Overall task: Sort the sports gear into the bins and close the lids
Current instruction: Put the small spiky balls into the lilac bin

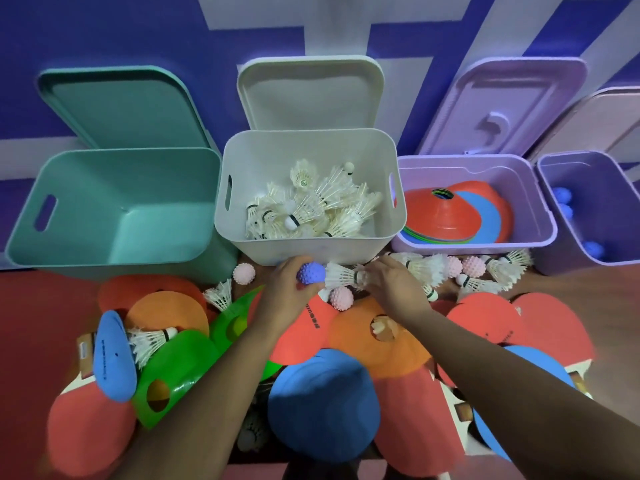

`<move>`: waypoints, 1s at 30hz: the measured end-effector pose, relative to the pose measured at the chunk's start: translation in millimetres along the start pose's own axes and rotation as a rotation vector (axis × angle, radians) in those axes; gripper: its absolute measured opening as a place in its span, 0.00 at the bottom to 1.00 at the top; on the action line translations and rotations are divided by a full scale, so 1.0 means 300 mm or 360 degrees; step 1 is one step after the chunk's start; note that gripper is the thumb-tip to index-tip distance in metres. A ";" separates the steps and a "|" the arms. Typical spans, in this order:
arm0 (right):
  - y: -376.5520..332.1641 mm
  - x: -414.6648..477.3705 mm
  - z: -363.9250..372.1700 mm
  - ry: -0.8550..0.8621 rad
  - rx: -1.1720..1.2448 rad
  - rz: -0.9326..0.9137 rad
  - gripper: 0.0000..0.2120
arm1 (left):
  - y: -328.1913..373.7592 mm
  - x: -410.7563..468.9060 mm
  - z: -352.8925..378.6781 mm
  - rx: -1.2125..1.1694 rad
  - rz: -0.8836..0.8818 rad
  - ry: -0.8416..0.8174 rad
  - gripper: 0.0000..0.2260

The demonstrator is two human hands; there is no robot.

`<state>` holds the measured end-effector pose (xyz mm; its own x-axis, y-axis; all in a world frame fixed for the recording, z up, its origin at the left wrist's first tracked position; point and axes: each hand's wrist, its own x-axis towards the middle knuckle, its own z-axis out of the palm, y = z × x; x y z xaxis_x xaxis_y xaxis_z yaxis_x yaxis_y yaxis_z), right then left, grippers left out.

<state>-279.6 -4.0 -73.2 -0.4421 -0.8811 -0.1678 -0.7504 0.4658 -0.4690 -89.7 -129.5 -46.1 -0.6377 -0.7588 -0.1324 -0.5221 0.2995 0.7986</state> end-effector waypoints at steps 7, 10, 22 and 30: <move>-0.037 -0.141 -0.149 0.0224 0.0245 -0.0024 0.18 | 0.104 -0.062 -0.032 -0.0481 -0.0200 0.0001 0.16; -0.091 -0.188 -0.230 0.0306 0.0469 -0.0082 0.18 | 0.154 -0.078 -0.044 -0.0661 -0.0234 0.0060 0.16; -0.275 0.058 -0.391 0.0400 0.0720 0.0026 0.27 | 0.263 -0.036 -0.101 -0.0986 -0.0218 0.0330 0.15; -0.117 -0.091 -0.448 -0.0096 0.1500 0.0131 0.08 | 0.446 0.012 0.032 -0.0908 -0.0171 0.0165 0.17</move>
<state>-307.2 14.6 64.4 -0.4300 -0.8634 -0.2640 -0.0005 0.2926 -0.9562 -167.3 -86.5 54.7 -0.5244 -0.8288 -0.1950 -0.1753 -0.1190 0.9773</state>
